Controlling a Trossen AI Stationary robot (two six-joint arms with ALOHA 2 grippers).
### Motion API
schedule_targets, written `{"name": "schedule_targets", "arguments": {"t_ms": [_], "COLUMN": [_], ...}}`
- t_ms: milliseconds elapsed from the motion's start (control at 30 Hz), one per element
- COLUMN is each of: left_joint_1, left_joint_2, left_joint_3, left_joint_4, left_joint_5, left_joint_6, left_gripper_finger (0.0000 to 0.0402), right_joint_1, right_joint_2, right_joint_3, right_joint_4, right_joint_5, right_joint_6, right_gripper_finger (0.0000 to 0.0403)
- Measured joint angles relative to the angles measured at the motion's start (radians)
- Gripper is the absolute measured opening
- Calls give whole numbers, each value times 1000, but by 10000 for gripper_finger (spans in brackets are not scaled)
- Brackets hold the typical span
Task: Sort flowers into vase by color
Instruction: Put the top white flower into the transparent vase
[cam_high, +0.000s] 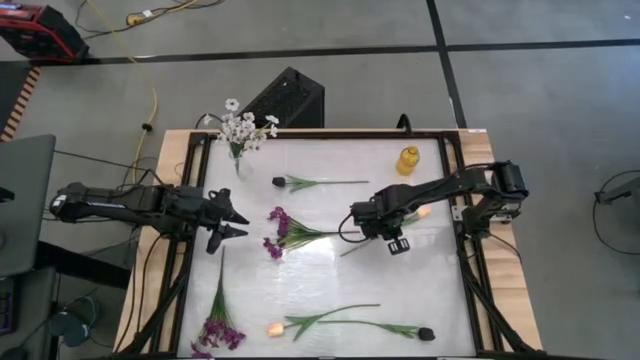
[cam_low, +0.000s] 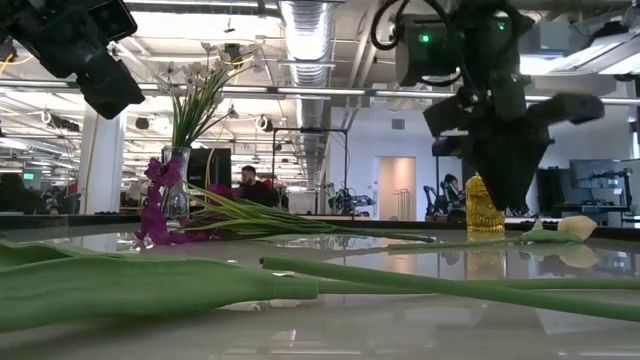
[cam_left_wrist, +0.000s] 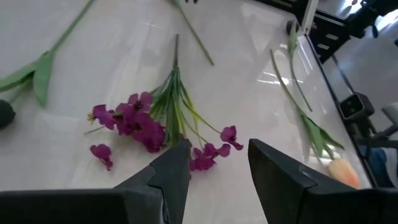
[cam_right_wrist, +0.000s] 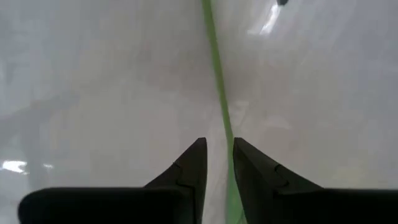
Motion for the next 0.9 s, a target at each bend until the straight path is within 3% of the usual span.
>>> {"name": "schedule_targets", "arguments": {"t_ms": [333,667,767,900], "left_joint_1": [0,0,0,0], "left_joint_2": [0,0,0,0], "left_joint_3": [0,0,0,0], "left_joint_4": [26,43,43,43], "left_joint_5": [-15,-13,-13,-13], "left_joint_6": [0,0,0,-8], "left_gripper_finger": [151,151,151,151], "right_joint_1": [-2,-7,0,22], "right_joint_2": [0,-5,-5,-5], "right_joint_3": [-103,-177,-181,-176], "right_joint_4": [104,196,194,188], "right_joint_5": [89,88,88,95], "right_joint_6": [-2,6,3,-24], "right_gripper_finger": [110,107,84,23]}}
